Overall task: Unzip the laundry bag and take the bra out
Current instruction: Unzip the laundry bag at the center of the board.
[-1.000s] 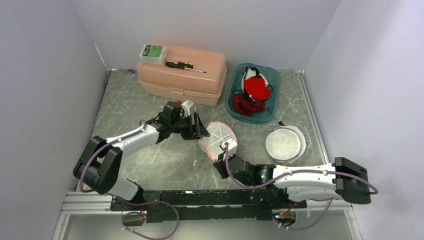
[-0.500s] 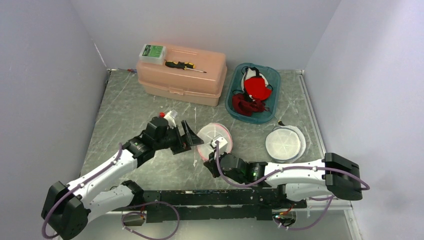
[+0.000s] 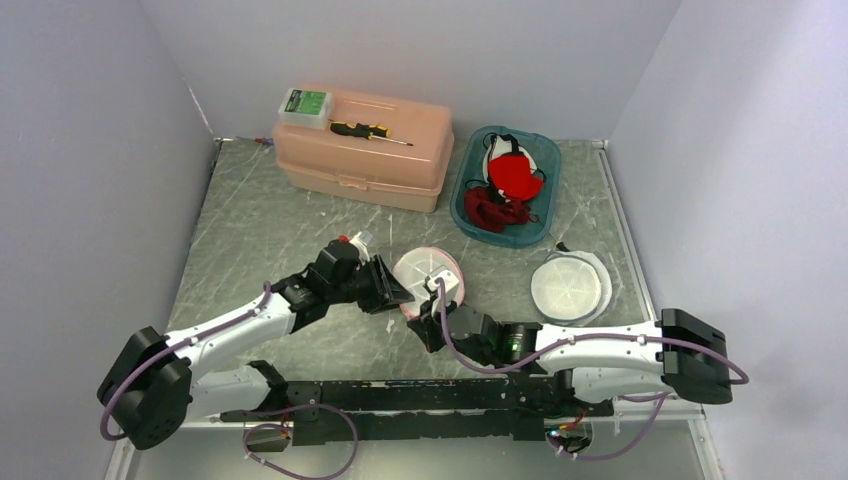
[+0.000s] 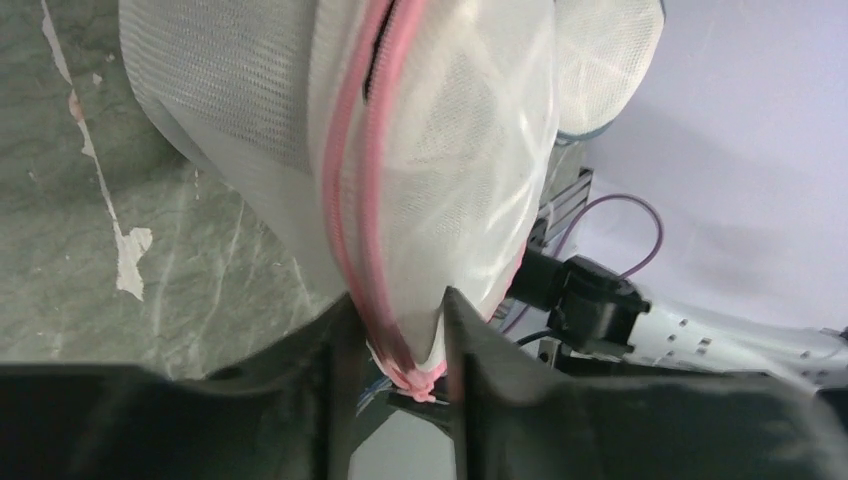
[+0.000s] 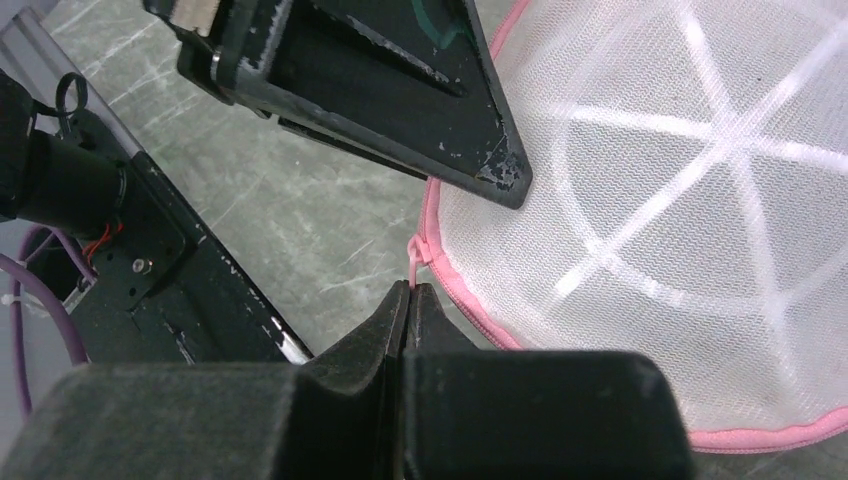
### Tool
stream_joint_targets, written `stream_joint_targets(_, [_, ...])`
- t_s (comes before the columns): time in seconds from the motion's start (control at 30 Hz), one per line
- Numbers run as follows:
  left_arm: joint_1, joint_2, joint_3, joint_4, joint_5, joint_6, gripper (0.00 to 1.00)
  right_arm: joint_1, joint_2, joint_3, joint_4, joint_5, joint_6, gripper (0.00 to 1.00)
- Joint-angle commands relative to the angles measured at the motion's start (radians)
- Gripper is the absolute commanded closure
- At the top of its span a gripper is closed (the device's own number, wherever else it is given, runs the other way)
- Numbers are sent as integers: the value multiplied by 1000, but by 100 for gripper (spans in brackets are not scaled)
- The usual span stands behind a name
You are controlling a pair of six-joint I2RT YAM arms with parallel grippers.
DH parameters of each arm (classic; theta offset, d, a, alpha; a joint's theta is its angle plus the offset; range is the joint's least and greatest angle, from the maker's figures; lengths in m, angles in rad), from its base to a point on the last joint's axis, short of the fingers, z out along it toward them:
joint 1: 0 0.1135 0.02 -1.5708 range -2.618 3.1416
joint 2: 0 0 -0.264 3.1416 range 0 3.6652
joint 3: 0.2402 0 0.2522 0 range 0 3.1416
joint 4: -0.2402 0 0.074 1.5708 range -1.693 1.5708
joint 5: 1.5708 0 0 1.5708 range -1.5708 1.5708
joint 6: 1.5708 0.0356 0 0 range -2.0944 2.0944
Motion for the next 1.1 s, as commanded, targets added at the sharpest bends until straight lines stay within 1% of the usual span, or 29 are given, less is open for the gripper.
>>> stream_joint_targets(0.0, [-2, 16, 3, 58, -38, -22, 70, -1, -36, -3, 0, 22, 13, 100])
stream_joint_targets(0.17, [-1, 11, 5, 48, -62, -19, 95, -2, -64, -11, -52, 47, 29, 100])
stream_joint_targets(0.2, [-1, 10, 11, 38, -67, -11, 97, -1, -70, -14, -74, 59, 40, 100])
stream_joint_targets(0.33, [-2, 9, 23, 11, -75, 10, 97, -2, -105, -48, -156, 120, 93, 100])
stream_joint_targets(0.5, [0, 4, 24, 3, -81, 23, 97, -1, -199, -106, -252, 180, 171, 100])
stream_joint_targets(0.57, [3, 7, 27, 13, -69, 38, 97, -1, -240, -125, -285, 193, 184, 100])
stream_joint_targets(0.63, [8, 13, 37, 37, -36, 73, 97, 0, -296, -143, -278, 188, 162, 100])
stream_joint_targets(0.7, [23, 34, 69, 58, 29, 149, 97, 2, -355, -172, -227, 129, 105, 100])
stream_joint_targets(0.8, [55, 107, 182, -7, 152, 313, 97, 21, -402, -178, -189, 68, 33, 100])
stream_joint_targets(0.93, [82, 171, 312, -88, 306, 471, 97, 79, -388, -132, -207, 102, 0, 100])
stream_joint_targets(1.07, [109, 229, 415, -163, 379, 587, 96, 122, -338, -99, -159, 125, -18, 100])
